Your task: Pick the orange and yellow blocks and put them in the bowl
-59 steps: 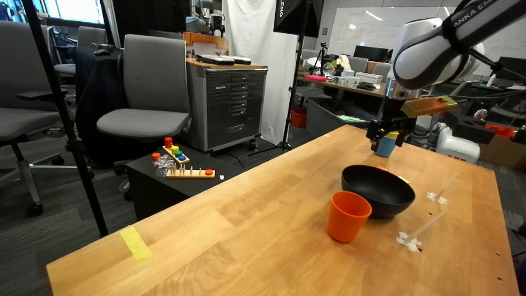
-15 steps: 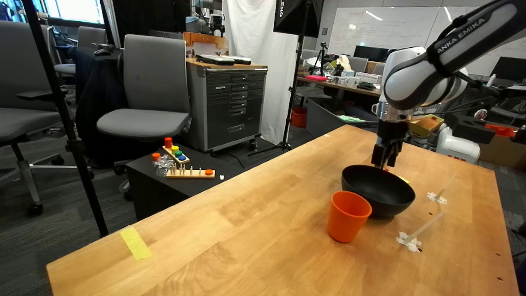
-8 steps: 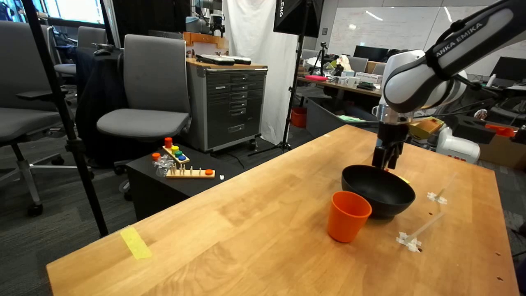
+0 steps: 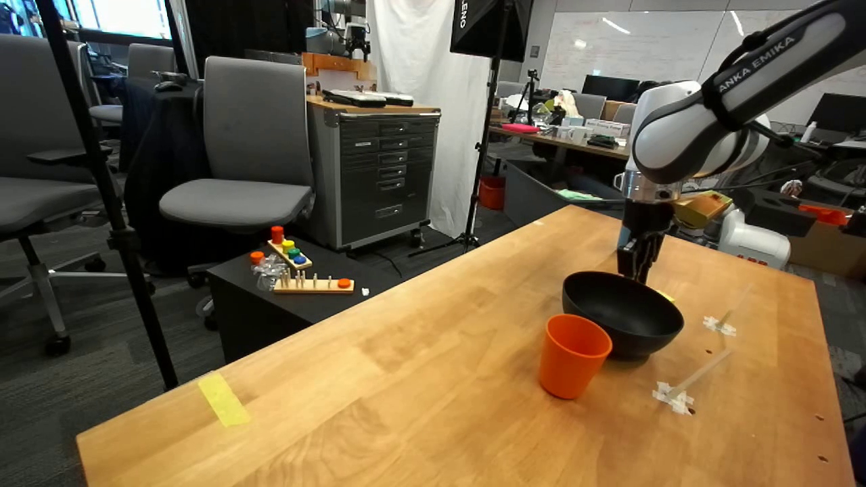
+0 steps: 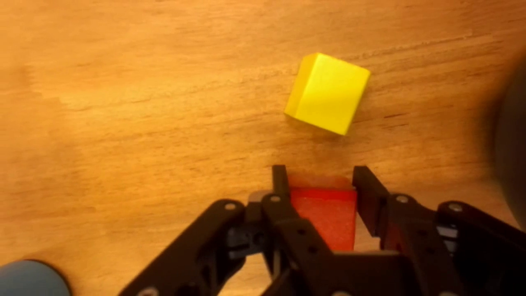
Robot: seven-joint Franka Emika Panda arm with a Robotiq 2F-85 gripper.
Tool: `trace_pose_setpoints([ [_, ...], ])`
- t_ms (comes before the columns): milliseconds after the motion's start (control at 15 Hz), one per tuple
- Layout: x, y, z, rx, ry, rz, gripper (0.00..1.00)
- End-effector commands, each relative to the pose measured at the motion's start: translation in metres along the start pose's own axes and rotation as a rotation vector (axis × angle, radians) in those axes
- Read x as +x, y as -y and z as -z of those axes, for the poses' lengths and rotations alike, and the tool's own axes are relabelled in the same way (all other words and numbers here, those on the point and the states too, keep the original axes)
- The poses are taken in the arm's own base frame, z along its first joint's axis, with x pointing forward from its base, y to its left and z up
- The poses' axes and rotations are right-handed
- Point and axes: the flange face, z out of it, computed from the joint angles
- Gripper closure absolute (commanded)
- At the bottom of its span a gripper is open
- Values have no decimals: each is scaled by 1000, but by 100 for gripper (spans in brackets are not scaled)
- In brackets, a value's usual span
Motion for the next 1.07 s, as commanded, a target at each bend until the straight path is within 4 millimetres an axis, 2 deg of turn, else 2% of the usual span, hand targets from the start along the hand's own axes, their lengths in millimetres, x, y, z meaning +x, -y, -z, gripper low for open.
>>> trace_pose_setpoints([
  [0,4,-4,4,11,3,6,80],
  [533,3,1,14,11,-10,6,82],
  [1000,-1,6,50,-8,-61,20,82],
])
